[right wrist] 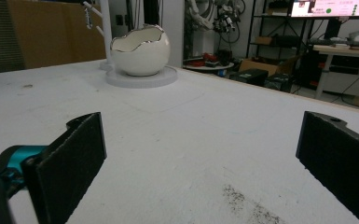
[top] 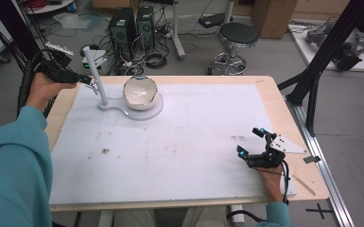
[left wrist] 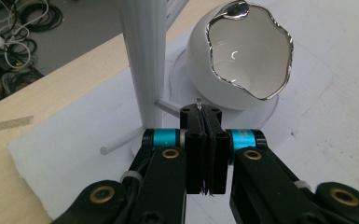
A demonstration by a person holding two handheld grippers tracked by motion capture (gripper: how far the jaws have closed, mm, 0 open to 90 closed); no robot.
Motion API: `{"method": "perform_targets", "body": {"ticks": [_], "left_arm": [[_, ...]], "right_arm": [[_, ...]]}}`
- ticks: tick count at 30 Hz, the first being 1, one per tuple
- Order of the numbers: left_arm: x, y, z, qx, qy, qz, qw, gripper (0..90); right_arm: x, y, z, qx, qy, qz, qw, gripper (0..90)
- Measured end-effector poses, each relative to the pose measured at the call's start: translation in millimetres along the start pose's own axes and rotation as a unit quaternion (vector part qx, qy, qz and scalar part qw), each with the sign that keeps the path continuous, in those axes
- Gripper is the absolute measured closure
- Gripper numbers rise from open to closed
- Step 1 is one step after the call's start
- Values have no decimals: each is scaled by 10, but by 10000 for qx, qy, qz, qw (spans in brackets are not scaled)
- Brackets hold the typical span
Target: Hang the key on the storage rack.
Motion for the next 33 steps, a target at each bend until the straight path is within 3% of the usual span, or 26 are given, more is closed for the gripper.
{"method": "perform_targets", "body": {"ticks": [4, 6, 10, 15, 17, 18, 20, 21, 23, 29, 31, 32, 33], "left_arm": [[-11, 14, 25, 123, 24, 9, 9999, 869], [-12, -1, 48, 238, -19, -140, 9996, 855], [-42, -47, 115, 529, 28, -223, 9983, 714], [-31, -116, 125, 540, -245, -421, 9974, 450], [-24, -136, 88, 606, -255, -448, 9968, 348], [-17, -153, 61, 674, -179, -560, 9960, 264], [-10, -193, -21, 596, -108, -928, 9938, 119], [-17, -212, -50, 565, -148, -1020, 9931, 86], [-50, -254, -85, 700, -191, -1097, 9913, 32], [-196, -470, -291, 695, 30, -1650, 9838, 17], [-251, -547, -418, 645, 172, -1847, 9805, 17], [-284, -591, -523, 558, 286, -2026, 9773, 17], [-309, -608, -592, 493, 352, -2115, 9755, 17]], "right_arm": [[-1, 0, -1, -5, -8, 4, 10000, 7], [-1, 0, 0, -6, -22, 6, 10000, 7], [0, 0, 0, -5, -28, 3, 10000, 7], [-1, 0, -1, -13, -40, 11, 10000, 7], [0, 1, 2, -1, -47, 6, 10000, 7], [1, 2, 0, -5, -53, 1, 10000, 7], [1, 2, -1, -5, -53, 1, 10000, 7], [1, 2, -1, -6, -54, 2, 10000, 7], [1, 2, 1, -4, -60, 3, 10000, 7], [1, 0, 1, 5, -21, -1, 10000, 7], [0, 0, 1, 4, -25, 1, 10000, 7], [0, -1, 2, 16, -8, 3, 10000, 7], [-1, -2, 2, 28, 3, 6, 10000, 7]]}}
Point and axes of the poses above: each handheld gripper's, and its own axes: y roughly forward along the jaws, x roughly out of its top, z roughly to its left, the point moved 8 cm from there along y, roughly forward along the jaws, and after that the axes turned 11 degrees about z, right-handed, at the moved point
